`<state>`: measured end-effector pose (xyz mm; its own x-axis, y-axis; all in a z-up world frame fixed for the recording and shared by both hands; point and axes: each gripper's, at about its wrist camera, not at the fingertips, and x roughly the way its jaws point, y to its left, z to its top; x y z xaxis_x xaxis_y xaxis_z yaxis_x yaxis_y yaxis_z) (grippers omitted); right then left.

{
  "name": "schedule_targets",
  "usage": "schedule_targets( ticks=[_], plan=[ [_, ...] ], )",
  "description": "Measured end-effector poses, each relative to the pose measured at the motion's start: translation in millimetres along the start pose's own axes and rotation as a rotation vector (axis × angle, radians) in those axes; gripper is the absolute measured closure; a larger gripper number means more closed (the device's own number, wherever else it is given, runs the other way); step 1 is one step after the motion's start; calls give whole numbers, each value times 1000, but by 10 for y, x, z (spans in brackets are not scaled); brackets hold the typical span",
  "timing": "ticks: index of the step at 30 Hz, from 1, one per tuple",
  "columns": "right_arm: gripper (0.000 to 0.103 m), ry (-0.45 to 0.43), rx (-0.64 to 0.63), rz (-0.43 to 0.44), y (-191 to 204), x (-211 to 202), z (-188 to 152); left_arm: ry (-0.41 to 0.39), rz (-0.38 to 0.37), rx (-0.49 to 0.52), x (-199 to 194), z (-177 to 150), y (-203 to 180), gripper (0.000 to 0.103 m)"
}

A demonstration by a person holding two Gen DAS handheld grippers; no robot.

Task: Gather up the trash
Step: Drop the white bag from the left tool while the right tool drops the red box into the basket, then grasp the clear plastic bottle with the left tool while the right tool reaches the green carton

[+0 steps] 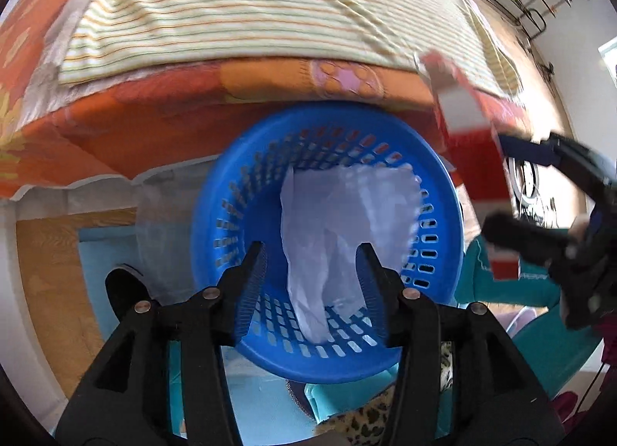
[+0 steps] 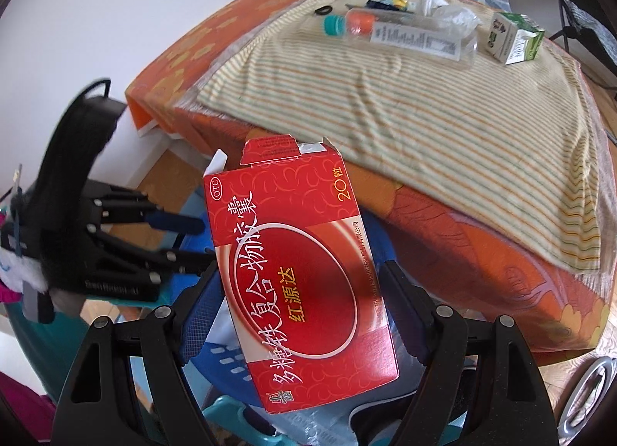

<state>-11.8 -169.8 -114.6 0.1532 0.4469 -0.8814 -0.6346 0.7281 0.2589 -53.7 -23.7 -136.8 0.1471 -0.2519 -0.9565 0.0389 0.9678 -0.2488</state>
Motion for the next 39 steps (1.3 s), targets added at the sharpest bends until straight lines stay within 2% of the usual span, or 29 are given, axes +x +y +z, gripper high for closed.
schedule_targets(
  ticks=[7,17,27,34,39],
  plan=[
    [22,51,-55,-37,132,133,-19,-39,1,-26,-118,39,90,54],
    [22,94,-9,40,89,229,-6,-55,-2,-39,-115,57,180,54],
    [22,106,-60,29,193,251,4,-73,-1,-52,-159,78,200,54],
    [22,76,-64,-3,172,159,22,-100,18,-34,-245,171,160,54],
    [22,28,-23,5,80,26,88,-152,21,0,-412,387,100,54]
  ],
)
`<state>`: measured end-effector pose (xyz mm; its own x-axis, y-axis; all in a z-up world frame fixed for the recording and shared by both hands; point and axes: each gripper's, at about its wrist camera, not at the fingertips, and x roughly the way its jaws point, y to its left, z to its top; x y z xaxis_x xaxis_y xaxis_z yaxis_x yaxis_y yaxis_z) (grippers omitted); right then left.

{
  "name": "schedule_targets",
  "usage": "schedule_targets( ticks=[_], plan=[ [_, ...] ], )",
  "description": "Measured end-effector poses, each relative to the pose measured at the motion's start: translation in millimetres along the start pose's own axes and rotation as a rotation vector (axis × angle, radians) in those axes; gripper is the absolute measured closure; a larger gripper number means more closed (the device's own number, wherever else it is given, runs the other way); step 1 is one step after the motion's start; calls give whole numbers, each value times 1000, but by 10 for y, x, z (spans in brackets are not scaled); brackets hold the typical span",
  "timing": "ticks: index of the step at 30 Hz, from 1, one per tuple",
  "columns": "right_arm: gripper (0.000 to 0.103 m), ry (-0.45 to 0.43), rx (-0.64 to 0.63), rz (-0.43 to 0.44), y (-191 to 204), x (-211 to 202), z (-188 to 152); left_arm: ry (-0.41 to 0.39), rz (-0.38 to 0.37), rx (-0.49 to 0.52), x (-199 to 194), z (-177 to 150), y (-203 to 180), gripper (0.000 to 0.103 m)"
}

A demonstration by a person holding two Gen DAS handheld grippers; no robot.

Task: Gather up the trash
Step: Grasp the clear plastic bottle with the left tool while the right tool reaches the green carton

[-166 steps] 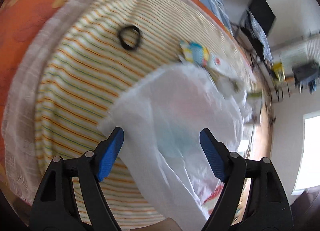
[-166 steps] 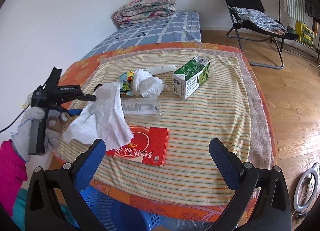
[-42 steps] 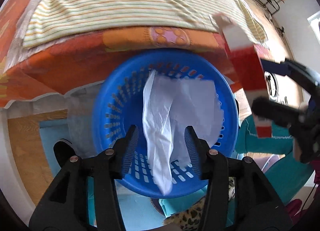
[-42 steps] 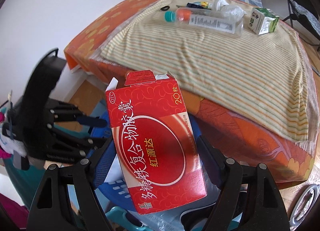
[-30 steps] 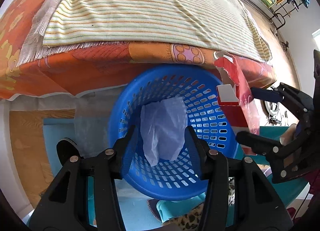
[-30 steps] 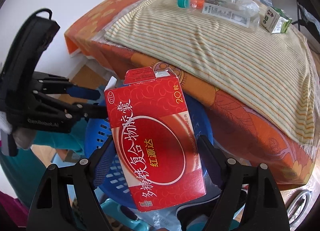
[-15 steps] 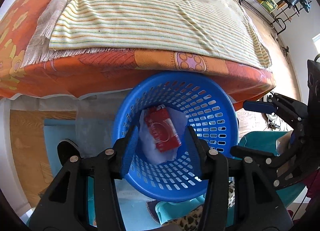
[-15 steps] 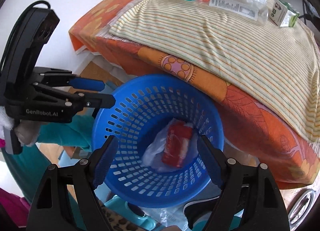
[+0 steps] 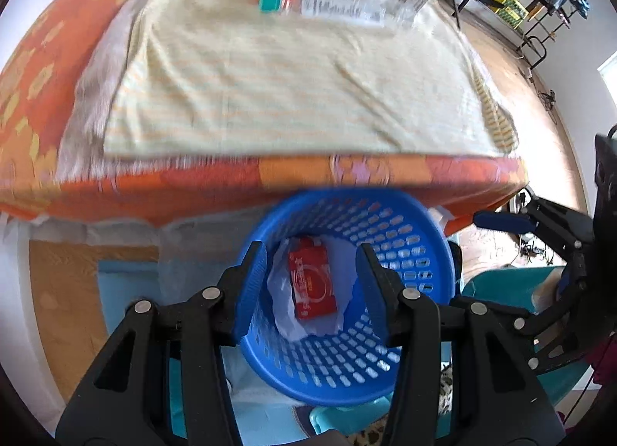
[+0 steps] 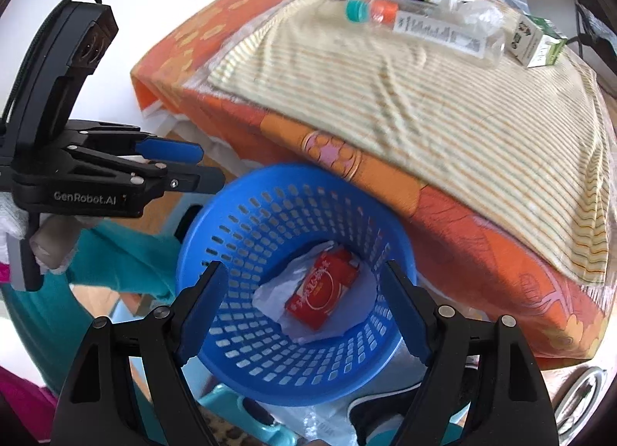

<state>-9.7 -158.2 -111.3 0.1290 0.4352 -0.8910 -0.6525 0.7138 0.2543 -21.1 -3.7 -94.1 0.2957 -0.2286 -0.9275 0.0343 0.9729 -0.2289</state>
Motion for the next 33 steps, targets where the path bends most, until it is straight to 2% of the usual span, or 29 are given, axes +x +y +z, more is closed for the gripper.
schedule_targets(
  ticks=[8,15,33],
  plan=[
    [22,-62,55,-23,-189,-210,115,-126,3,107,-266,552,-202,54],
    [22,-119,133,-40,-428,-400,225,-195,-45,147,-356,1092,-326,54],
    [22,-213,242,-99,-966,-800,678,-178,-109,141,125,2137,-361,54]
  ],
)
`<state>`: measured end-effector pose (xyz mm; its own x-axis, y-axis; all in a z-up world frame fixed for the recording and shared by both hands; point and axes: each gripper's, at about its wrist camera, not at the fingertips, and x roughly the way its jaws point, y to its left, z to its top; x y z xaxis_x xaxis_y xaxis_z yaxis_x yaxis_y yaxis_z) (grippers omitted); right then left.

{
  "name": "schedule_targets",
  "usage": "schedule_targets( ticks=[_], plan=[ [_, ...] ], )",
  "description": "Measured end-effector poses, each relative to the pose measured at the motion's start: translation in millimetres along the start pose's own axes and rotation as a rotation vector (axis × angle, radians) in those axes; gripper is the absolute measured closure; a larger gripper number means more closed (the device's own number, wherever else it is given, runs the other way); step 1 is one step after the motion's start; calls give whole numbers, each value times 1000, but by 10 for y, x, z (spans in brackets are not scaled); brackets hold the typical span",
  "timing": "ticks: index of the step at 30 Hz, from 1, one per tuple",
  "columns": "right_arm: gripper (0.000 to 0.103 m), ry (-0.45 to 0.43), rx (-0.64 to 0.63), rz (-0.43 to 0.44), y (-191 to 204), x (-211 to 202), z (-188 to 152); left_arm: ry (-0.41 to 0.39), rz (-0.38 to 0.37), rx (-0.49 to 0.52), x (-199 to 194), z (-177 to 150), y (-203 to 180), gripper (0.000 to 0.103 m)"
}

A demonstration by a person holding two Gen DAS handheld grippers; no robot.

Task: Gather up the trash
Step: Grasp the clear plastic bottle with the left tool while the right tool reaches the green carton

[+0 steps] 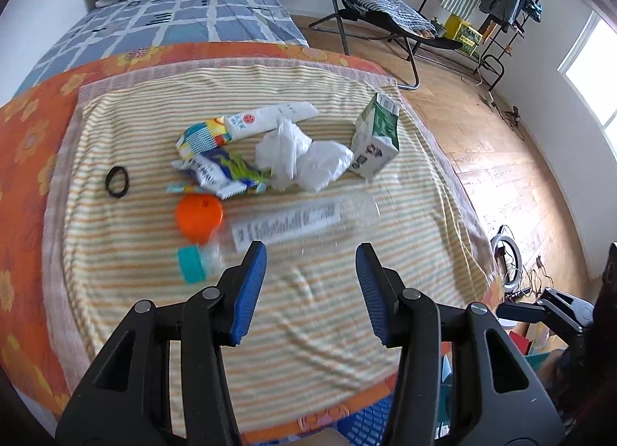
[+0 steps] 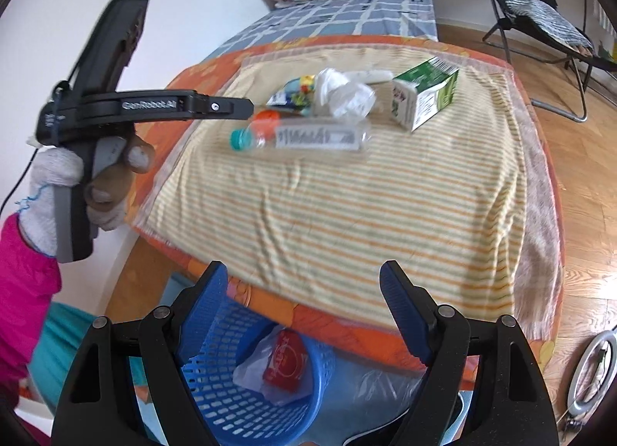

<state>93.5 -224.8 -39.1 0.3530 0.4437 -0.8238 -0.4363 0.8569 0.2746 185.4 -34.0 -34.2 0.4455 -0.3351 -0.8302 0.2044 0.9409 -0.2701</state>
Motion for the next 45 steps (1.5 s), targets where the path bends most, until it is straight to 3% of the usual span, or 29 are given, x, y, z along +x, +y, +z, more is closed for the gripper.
schedule_targets(
  ticks=[15,17,23,34,45],
  plan=[
    [22,-61,126,-48,-537,24,594,114,-29,64,718,270,35,53],
    [22,-63,130,-50,-560,51,651,126,-25,69,769,259,52,44],
    [22,-57,133,-72,-640,193,799,161,-38,147,783,132,-50,42],
    [22,-60,325,-56,-1081,465,1107,182,48,399,791,-319,-460,30],
    [22,-68,503,-60,-1421,869,1446,178,157,458,869,-446,-500,29]
  ],
)
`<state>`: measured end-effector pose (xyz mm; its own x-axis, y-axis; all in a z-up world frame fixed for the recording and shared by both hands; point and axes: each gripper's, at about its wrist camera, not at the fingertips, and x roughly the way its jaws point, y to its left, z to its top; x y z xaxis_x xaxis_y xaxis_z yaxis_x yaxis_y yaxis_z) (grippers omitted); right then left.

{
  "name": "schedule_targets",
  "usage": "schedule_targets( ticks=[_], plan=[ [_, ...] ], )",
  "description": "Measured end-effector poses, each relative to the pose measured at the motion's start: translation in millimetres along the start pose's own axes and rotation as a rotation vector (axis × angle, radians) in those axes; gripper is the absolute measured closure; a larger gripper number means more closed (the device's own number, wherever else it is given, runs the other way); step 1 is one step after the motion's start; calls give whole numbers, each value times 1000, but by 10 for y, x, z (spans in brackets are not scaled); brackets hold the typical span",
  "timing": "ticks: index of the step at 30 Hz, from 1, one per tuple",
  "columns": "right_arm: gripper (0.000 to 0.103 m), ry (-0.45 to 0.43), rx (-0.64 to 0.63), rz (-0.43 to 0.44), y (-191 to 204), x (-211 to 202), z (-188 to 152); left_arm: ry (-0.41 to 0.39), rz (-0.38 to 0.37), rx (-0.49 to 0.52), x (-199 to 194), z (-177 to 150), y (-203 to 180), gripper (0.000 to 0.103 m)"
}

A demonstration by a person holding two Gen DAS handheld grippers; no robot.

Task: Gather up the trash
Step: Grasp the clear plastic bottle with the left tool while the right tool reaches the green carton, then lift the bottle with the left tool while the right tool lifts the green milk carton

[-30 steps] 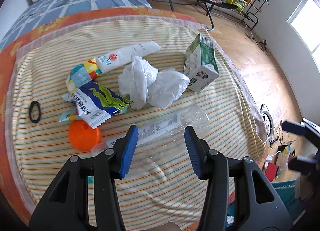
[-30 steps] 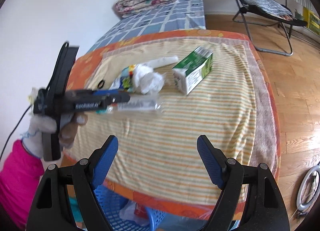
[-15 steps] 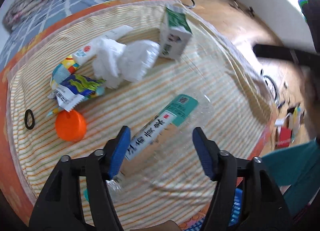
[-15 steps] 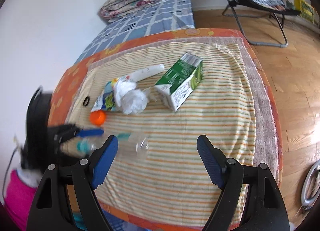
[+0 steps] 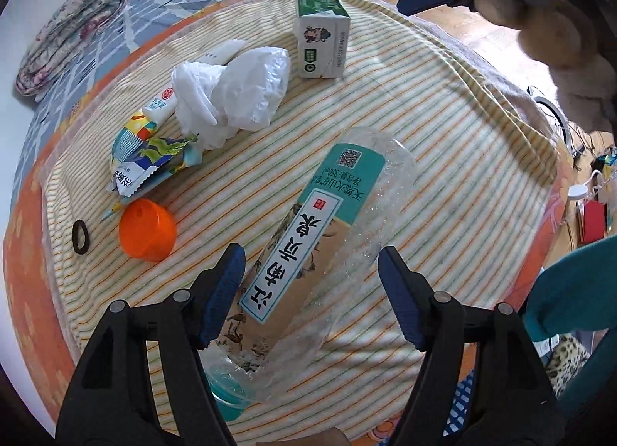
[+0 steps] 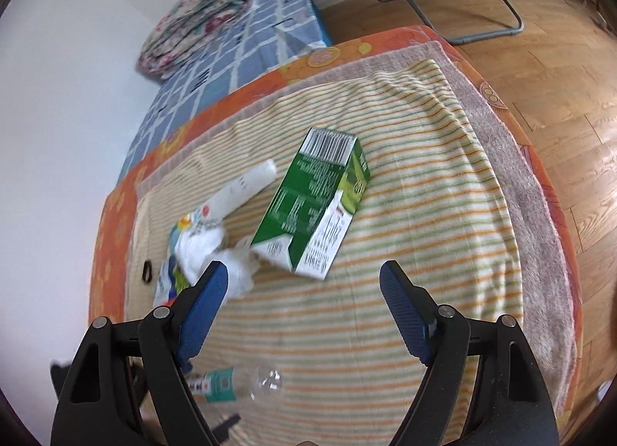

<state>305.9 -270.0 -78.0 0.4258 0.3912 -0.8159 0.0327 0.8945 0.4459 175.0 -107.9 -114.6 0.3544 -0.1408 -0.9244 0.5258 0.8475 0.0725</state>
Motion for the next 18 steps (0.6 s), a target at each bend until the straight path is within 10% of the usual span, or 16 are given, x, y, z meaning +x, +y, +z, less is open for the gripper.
schedule_targets(
  ticks=[18],
  plan=[
    [22,4,101,-61,-39,537,310,23,-107,-91,-89,-47,32,39]
  ],
)
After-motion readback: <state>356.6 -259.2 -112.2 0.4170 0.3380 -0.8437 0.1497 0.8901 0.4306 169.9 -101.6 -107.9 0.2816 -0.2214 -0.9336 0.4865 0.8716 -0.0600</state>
